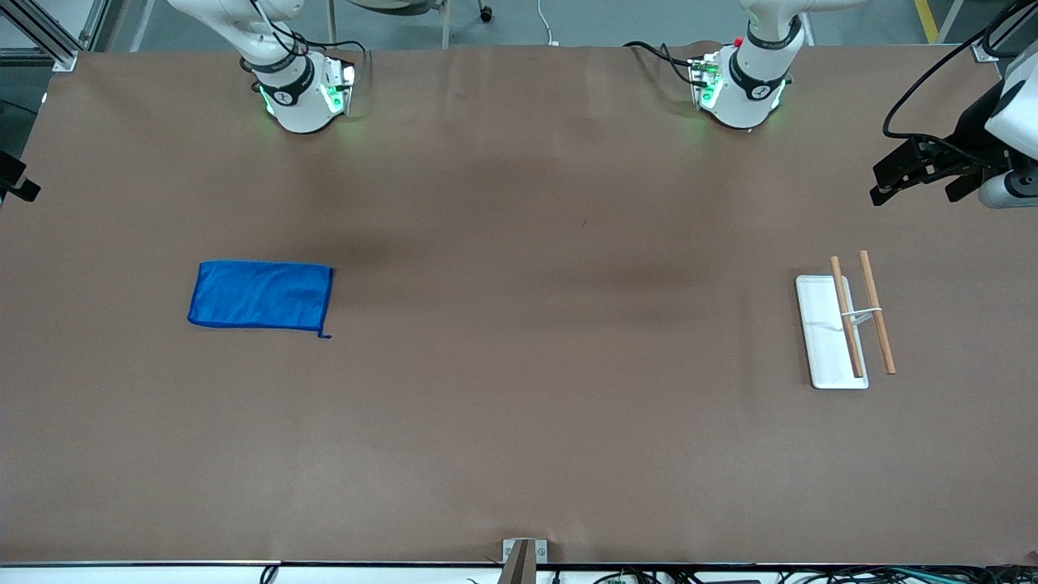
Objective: Right arm passes towel to left arm to hang
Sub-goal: 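Move the right gripper toward the blue towel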
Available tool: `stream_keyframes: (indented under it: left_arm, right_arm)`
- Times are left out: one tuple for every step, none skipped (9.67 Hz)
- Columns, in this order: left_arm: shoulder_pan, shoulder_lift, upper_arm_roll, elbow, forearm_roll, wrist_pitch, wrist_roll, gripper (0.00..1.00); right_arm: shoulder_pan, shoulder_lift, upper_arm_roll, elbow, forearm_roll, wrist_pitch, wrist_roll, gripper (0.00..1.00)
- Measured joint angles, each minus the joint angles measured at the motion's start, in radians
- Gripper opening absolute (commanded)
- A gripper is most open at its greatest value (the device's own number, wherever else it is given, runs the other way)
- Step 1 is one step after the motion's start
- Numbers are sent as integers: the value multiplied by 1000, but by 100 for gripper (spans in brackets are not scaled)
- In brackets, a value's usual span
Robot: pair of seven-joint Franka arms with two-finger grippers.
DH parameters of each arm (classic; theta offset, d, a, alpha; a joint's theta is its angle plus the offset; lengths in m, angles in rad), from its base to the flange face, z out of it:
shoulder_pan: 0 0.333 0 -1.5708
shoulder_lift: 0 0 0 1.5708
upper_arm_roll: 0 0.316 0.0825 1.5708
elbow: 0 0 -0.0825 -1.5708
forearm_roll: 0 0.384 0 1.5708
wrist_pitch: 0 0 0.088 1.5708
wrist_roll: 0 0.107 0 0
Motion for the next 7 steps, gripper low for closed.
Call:
stream_keyframes:
  left_arm:
    - [0, 1, 0, 0, 0, 0, 0, 100]
    - [0, 1, 0, 0, 0, 0, 0, 100]
    - [0, 1, 0, 0, 0, 0, 0, 100]
    - [0, 2, 0, 0, 0, 0, 0, 100]
    - [-1, 2, 0, 0, 0, 0, 1, 100]
    - [-1, 2, 0, 0, 0, 0, 1, 100]
    - [-1, 3, 0, 0, 0, 0, 1, 100]
  right_arm:
    - [4, 5, 5, -23, 1, -11, -21, 100]
    - [13, 11, 10, -73, 1, -1, -24, 100]
    - [18, 18, 13, -143, 2, 43, -24, 100]
    - [19, 27, 14, -232, 1, 123, -25, 100]
    - [19, 35, 14, -330, 2, 224, -28, 100]
    - [21, 43, 15, -442, 2, 349, -35, 100]
    - [23, 54, 18, -558, 2, 487, -44, 100]
